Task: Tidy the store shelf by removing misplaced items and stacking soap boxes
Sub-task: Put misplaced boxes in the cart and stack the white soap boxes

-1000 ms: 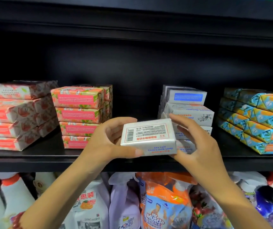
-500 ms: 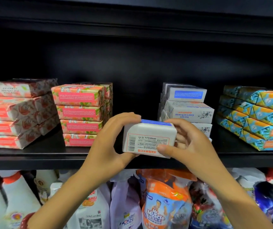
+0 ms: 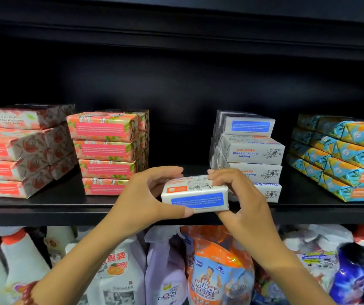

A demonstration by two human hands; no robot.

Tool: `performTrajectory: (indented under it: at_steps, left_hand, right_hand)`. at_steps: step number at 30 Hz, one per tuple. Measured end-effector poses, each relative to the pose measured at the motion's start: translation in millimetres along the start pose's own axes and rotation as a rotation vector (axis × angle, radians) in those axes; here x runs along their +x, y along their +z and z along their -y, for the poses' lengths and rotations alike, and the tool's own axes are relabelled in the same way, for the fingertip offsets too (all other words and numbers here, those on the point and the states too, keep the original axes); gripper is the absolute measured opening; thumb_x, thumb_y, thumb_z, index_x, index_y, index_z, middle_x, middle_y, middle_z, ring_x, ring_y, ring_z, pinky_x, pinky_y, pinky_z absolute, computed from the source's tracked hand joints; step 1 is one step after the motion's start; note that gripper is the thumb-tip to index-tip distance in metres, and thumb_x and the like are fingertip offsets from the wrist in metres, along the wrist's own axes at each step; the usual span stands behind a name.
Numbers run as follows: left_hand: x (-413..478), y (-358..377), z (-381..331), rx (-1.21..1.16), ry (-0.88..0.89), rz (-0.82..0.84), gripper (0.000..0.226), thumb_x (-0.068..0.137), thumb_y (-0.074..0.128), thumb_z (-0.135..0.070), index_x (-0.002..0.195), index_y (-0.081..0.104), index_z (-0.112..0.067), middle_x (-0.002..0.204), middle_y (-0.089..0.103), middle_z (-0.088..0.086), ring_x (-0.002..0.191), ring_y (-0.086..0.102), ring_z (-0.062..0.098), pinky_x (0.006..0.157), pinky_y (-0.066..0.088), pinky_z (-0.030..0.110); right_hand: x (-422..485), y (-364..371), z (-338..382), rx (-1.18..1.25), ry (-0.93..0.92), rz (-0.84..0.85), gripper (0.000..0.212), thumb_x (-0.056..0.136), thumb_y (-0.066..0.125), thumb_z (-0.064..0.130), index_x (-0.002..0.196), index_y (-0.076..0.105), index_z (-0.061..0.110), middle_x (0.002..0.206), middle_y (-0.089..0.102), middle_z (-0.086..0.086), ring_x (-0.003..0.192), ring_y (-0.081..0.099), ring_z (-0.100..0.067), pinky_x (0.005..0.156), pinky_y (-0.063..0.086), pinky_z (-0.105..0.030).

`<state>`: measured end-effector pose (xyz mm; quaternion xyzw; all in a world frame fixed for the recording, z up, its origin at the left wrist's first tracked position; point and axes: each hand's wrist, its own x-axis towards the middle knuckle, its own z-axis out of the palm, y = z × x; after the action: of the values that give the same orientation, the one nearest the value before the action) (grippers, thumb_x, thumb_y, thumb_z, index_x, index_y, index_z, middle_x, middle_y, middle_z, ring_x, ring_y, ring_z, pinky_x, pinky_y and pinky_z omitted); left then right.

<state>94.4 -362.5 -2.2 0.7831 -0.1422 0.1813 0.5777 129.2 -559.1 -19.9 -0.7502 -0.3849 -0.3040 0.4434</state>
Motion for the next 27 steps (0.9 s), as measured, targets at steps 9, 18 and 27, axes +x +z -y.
performTrajectory:
  at_steps: [9, 18, 27]
  left_hand:
    - [1, -2, 8, 0.226, -0.002, -0.059, 0.067, 0.055, 0.09, -0.012, 0.112, 0.059, -0.032, 0.114, 0.064, -0.008, 0.1, 0.064, 0.002, 0.084, 0.056, 0.027]
    - [-16, 9, 12, 0.892, 0.496, -0.173, 0.042, 0.08, 0.062, -0.041, 0.111, 0.066, -0.014, 0.116, 0.061, -0.001, 0.109, 0.054, 0.018, 0.089, 0.045, 0.026]
    - [4, 12, 18, 0.974, 0.503, -0.197, 0.024, 0.068, 0.084, -0.014, 0.089, 0.072, -0.012, 0.087, 0.07, 0.0, 0.082, 0.066, 0.022, 0.065, 0.055, 0.031]
  right_hand:
    - [-24, 1, -19, -0.261, 0.066, 0.044, 0.053, 0.071, 0.069, 0.038, 0.119, 0.046, 0.033, 0.107, 0.054, 0.02, 0.102, 0.049, 0.003, 0.089, 0.037, -0.008]
    - [-40, 15, -33, -0.423, -0.017, -0.098, 0.035, 0.078, 0.062, 0.036, 0.108, 0.059, 0.018, 0.1, 0.065, 0.001, 0.098, 0.051, -0.008, 0.093, 0.034, -0.018]
    - [-44, 15, -36, -0.434, -0.022, -0.092, 0.035, 0.083, 0.053, 0.037, 0.097, 0.071, 0.01, 0.105, 0.066, 0.001, 0.101, 0.051, -0.008, 0.096, 0.035, -0.018]
